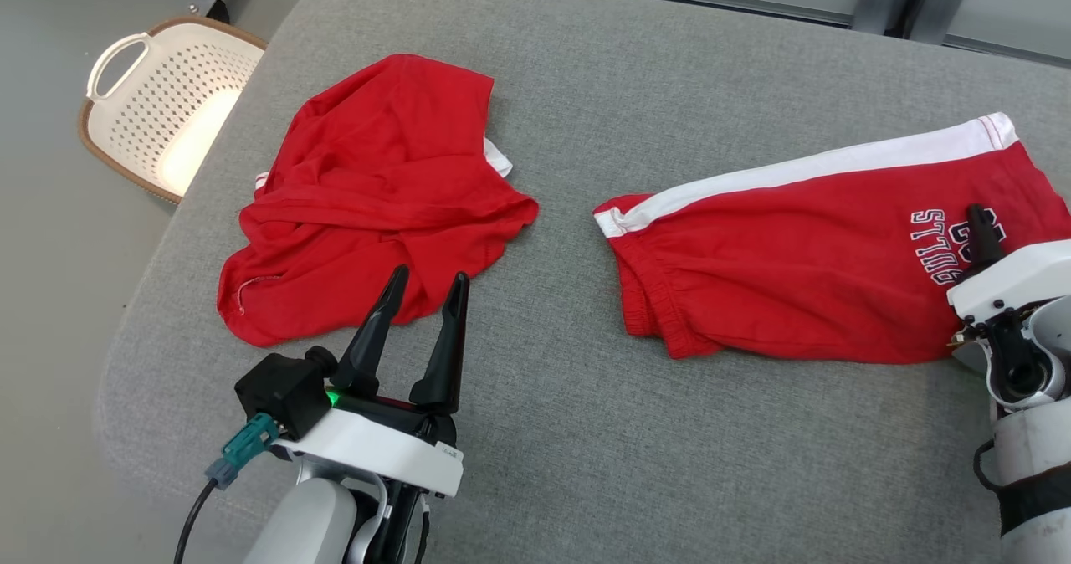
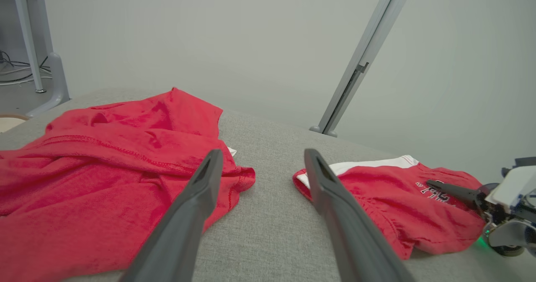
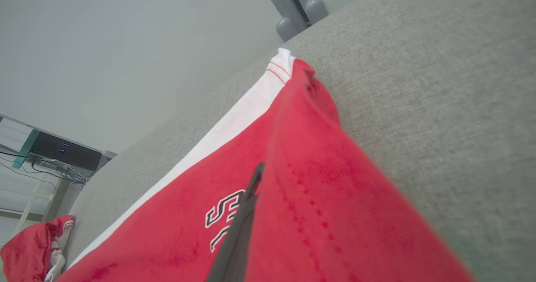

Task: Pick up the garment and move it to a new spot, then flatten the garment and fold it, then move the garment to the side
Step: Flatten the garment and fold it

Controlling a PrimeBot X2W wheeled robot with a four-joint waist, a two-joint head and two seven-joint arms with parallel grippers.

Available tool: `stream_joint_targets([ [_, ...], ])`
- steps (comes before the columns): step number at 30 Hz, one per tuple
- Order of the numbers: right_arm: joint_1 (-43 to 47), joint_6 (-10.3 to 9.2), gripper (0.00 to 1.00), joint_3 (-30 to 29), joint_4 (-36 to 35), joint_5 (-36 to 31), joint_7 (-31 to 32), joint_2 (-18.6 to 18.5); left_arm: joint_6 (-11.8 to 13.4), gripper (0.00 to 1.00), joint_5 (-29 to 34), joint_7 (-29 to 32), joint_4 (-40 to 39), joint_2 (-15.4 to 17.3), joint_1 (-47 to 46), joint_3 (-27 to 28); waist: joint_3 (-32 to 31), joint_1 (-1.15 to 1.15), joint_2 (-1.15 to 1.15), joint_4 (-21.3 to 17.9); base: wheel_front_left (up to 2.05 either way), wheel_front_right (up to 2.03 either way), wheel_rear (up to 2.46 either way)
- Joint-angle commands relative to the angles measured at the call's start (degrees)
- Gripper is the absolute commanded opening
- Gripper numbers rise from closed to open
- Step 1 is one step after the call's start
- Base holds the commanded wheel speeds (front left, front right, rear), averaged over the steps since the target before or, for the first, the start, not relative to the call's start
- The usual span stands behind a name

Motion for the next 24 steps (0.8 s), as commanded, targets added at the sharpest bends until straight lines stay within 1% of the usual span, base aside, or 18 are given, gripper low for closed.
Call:
stream_joint_targets([
  [1,3.2,-0.02,0.00,0.3,0.1,1.4,-1.5,1.6,-0.1,1.00,0.7,0.0,0.4,0.2,-0.4,0.3,-0.7,0.00,0.00,-1.2,0.00,0.00,0.00],
  [2,3.2,-0.02,0.00,0.3,0.1,1.4,-1.5,1.6,-0.1,1.00,0.7,0.0,0.4,0.2,-0.4,0.3,-0.7,0.00,0.00,-1.2,0.00,0.00,0.00],
  [7,5.9,-0.08,0.00,-0.1,-3.0,4.5,-4.9,1.0,-0.4,1.00,1.5,0.0,0.4,0.2,-0.5,0.5,-2.3,0.00,0.00,-3.9,0.00,0.00,0.00],
  [11,8.4,-0.08,0.00,-1.6,-4.6,6.1,-7.8,0.1,-0.7,1.00,2.1,0.0,0.6,0.2,0.1,0.8,-3.7,0.00,0.00,-6.0,0.00,0.00,0.00],
  [15,10.8,-0.06,0.00,-4.9,-4.2,5.0,-11.1,-1.3,-0.9,1.00,2.5,0.0,1.0,0.2,0.9,0.9,-5.3,0.00,0.00,-7.7,0.00,0.00,0.00],
  [20,12.6,-0.01,0.00,-10.3,-2.5,3.2,-14.5,-2.0,-1.0,1.00,3.0,0.0,1.5,0.2,2.4,1.3,-7.4,0.00,0.00,-9.0,0.00,0.00,0.00],
  [24,12.4,-0.01,0.00,-10.1,-3.6,2.1,-15.6,-1.5,-1.2,1.00,3.3,0.0,1.8,0.2,3.0,1.3,-8.1,0.00,0.00,-9.3,0.00,0.00,0.00],
])
